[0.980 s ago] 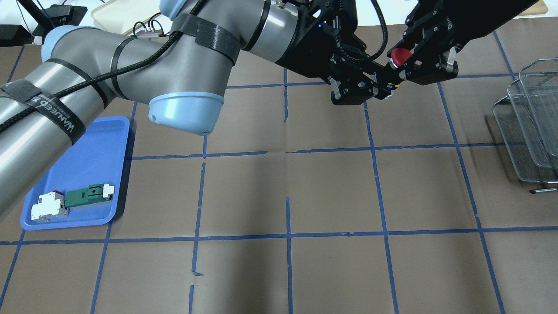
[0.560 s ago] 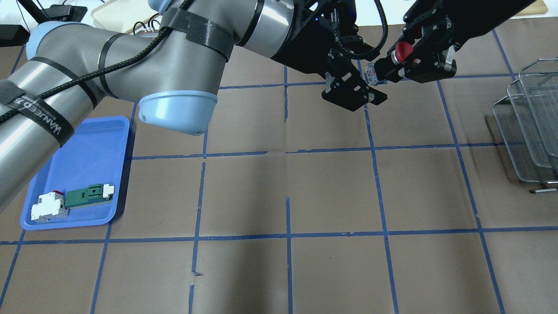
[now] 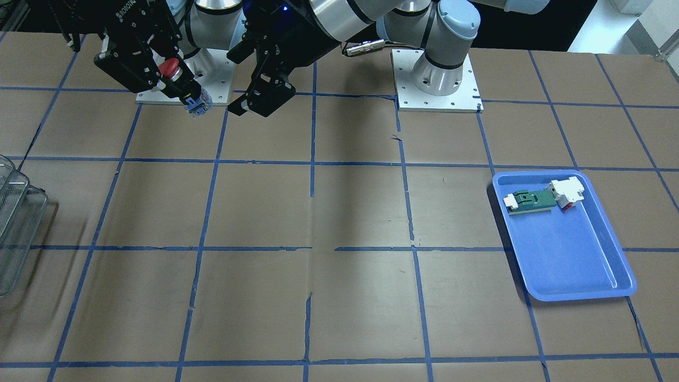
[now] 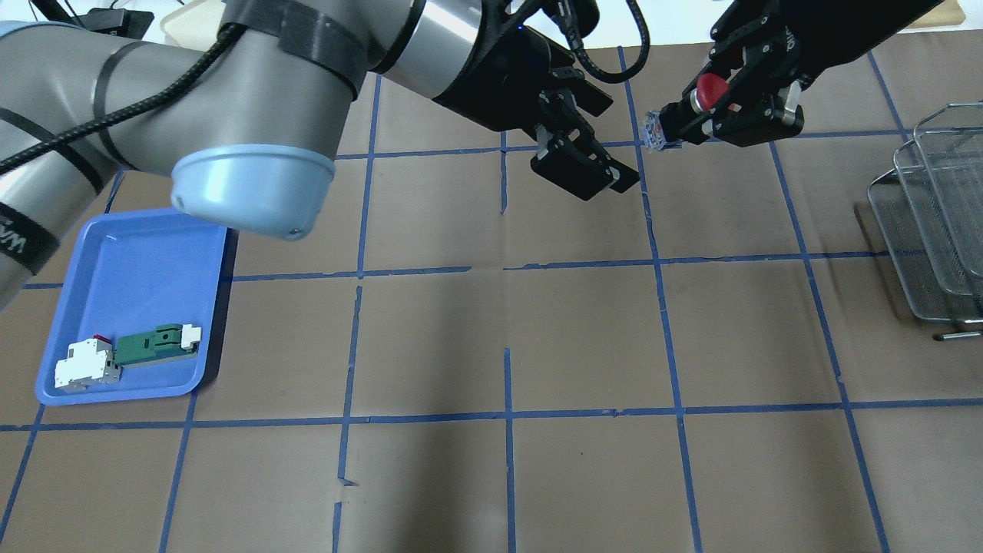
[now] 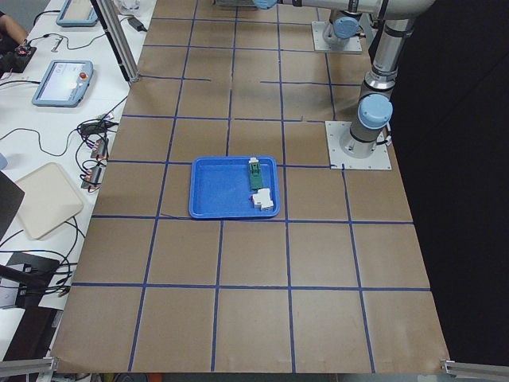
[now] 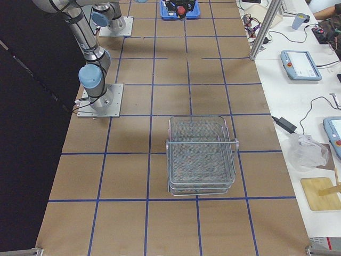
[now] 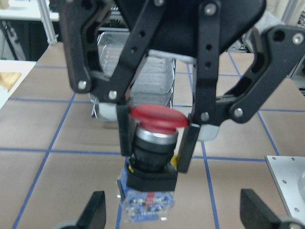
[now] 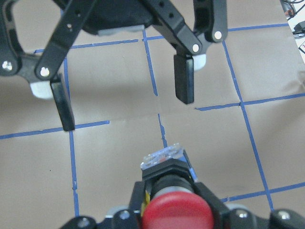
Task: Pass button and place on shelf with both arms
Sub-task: 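Carry the button to the mesh basket with the right gripper while the left gripper withdraws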
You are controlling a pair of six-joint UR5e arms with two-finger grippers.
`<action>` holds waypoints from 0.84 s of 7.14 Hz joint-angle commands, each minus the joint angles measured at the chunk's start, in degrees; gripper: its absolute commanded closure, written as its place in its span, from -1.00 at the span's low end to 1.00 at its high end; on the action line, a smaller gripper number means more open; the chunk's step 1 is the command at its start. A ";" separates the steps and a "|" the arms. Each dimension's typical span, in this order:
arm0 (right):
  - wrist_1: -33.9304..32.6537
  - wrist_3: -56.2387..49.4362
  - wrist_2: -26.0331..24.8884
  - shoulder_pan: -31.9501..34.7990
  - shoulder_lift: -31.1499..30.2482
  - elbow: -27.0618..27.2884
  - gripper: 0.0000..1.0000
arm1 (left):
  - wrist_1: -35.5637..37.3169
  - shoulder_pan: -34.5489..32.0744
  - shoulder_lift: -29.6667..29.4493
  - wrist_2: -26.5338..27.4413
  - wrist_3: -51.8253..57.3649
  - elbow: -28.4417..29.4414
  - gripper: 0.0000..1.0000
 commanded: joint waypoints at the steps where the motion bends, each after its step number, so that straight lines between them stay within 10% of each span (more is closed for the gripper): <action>1: -0.74 -6.06 -1.24 -4.50 0.70 0.82 1.00 | -11.73 4.03 3.87 9.00 -0.78 0.19 -1.00; 6: -15.23 -25.09 -9.77 -35.50 13.52 1.09 1.00 | -23.48 17.30 6.96 23.17 -11.74 -2.79 -1.00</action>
